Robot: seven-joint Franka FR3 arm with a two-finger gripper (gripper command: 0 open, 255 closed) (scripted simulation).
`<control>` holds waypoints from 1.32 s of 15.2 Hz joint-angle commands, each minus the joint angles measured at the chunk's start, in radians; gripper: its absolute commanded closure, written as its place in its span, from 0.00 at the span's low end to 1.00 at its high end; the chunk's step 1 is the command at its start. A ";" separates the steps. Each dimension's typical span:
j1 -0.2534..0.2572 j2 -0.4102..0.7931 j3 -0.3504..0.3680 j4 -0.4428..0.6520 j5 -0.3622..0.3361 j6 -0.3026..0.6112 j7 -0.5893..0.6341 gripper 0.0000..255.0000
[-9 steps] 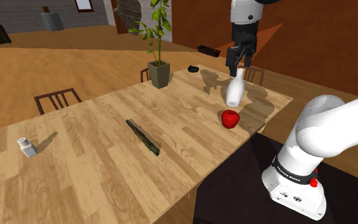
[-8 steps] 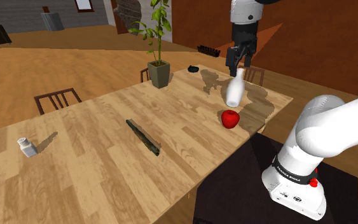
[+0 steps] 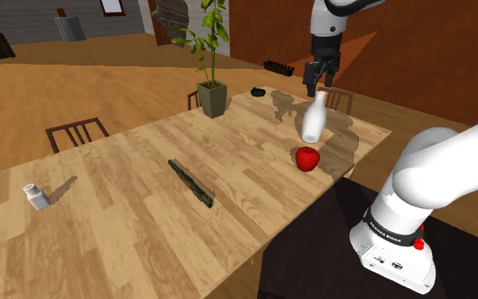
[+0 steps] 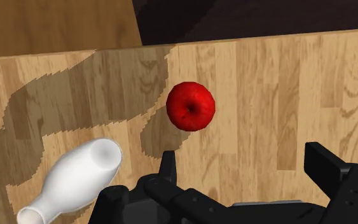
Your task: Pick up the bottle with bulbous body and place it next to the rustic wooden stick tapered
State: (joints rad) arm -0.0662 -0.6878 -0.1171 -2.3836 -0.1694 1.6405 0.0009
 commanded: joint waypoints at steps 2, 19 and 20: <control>-0.022 0.061 -0.068 0.012 -0.026 0.065 -0.059 0.00; -0.077 0.591 -0.411 0.328 0.105 0.320 -0.448 0.00; -0.083 0.632 -0.426 0.358 0.131 0.326 -0.478 0.00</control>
State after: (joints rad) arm -0.1437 -0.0964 -0.5264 -2.0458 -0.0635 1.9495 -0.4466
